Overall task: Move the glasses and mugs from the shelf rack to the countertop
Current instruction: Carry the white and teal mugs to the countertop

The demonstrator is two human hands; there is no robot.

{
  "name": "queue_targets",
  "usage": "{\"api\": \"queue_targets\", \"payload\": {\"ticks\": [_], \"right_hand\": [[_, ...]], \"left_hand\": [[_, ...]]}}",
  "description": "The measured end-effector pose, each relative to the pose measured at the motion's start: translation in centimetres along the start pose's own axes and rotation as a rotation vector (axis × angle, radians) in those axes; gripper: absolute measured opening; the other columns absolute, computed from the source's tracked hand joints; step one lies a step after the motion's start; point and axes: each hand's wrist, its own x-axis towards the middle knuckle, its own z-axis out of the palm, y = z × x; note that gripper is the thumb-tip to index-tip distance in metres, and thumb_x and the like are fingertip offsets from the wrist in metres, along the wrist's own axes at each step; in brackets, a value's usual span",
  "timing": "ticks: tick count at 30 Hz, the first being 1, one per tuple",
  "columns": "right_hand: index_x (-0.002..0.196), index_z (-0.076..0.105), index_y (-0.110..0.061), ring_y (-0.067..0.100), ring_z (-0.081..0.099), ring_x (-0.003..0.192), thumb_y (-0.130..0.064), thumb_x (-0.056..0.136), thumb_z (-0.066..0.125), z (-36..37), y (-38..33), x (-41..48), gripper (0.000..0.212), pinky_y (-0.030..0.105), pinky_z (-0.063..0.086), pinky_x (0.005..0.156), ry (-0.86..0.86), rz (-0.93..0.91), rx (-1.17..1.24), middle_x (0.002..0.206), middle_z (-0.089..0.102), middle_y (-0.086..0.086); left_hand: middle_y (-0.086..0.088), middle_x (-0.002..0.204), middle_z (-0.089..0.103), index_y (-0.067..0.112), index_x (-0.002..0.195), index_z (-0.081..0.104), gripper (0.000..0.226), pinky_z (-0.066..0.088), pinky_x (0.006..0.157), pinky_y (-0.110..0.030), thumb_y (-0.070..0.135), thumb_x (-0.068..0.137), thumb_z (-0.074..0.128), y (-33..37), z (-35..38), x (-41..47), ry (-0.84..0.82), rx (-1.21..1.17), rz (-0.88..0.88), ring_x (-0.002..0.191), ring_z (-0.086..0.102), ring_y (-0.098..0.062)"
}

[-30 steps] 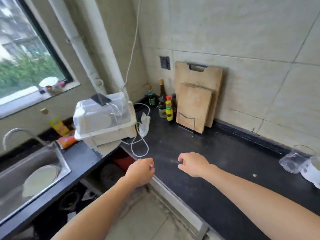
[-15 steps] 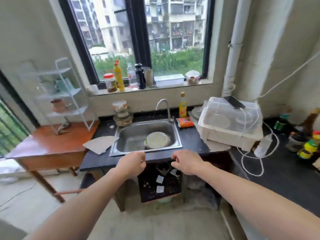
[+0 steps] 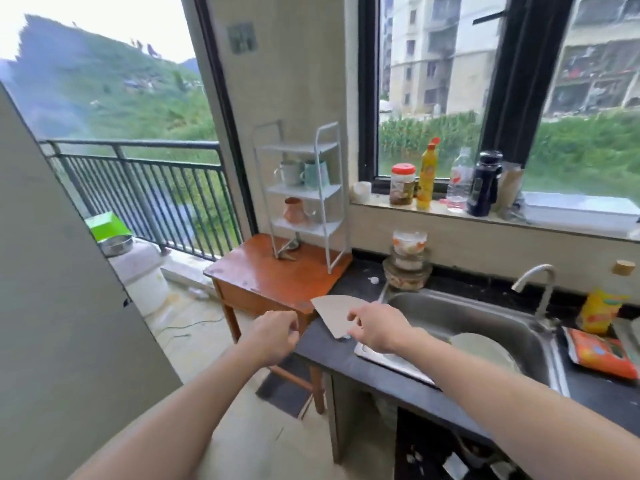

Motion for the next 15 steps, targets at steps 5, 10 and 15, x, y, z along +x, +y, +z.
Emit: {"api": "queue_targets", "payload": {"ticks": [5, 10, 15], "right_hand": [[0.121, 0.062, -0.024, 0.028, 0.062, 0.108, -0.04, 0.09, 0.054, -1.5, -3.2, 8.9, 0.036, 0.038, 0.05, 0.092, -0.034, -0.112, -0.02, 0.12, 0.068, 0.004], [0.124, 0.061, -0.023, 0.025, 0.063, 0.108, -0.042, 0.092, 0.056, -1.9, -6.5, 17.2, 0.038, 0.039, 0.051, 0.091, -0.001, -0.19, -0.043, 0.12, 0.068, 0.003], [0.125, 0.06, -0.024, 0.023, 0.065, 0.104, -0.043, 0.093, 0.057, -2.1, -9.2, 25.3, 0.038, 0.039, 0.053, 0.089, 0.057, -0.166, -0.036, 0.12, 0.068, 0.002]], "left_hand": [[-0.001, 0.1, 0.066, 0.022, 0.101, 0.061, 0.02, 0.042, 0.07, -0.032, 0.029, 0.089, 0.047, -5.0, -2.2, 3.6, 0.054, -0.016, -0.14, 0.085, 0.053, -0.018], [-0.003, 0.104, 0.065, 0.02, 0.103, 0.061, 0.021, 0.046, 0.075, -0.034, 0.029, 0.09, 0.046, -10.9, -3.9, 8.2, 0.078, -0.036, -0.205, 0.094, 0.056, -0.022], [-0.002, 0.104, 0.065, 0.021, 0.104, 0.062, 0.024, 0.042, 0.07, -0.032, 0.03, 0.09, 0.045, -17.3, -5.2, 15.1, 0.092, -0.04, -0.171, 0.087, 0.054, -0.02]]}}
